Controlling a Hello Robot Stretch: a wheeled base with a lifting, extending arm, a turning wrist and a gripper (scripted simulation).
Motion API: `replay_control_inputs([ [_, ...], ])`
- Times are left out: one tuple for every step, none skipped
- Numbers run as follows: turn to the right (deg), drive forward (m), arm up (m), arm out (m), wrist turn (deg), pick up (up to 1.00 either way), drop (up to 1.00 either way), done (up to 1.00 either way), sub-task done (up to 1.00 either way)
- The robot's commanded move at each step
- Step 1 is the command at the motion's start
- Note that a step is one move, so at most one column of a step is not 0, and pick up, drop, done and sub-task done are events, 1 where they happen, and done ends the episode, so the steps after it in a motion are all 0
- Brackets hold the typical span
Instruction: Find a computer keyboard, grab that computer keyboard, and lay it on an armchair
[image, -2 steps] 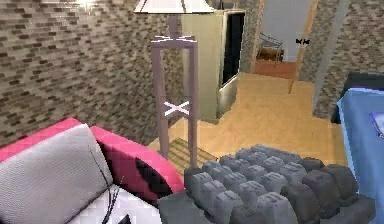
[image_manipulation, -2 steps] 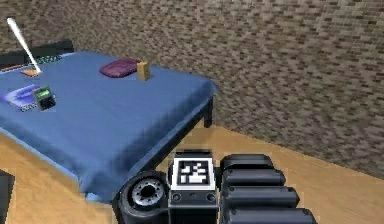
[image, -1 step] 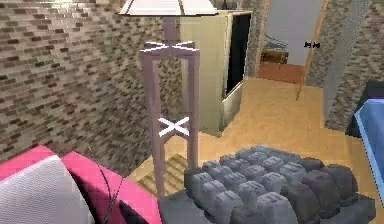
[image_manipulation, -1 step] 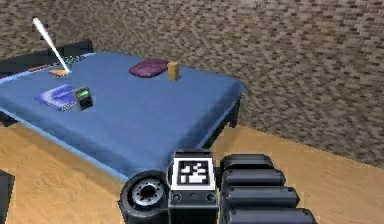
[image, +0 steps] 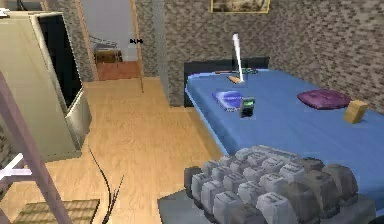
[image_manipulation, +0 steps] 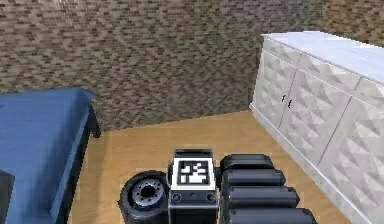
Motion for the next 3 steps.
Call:
replay_control_inputs([
  [45.0, 0.00, 0.00, 0.00, 0.0, 0.00, 0.00, 0.00, 0.00],
  [45.0, 0.00, 0.00, 0.00, 0.0, 0.00, 0.00, 0.00, 0.00],
  [33.0, 0.00, 0.00, 0.00, 0.0, 0.00, 0.00, 0.00, 0.00],
])
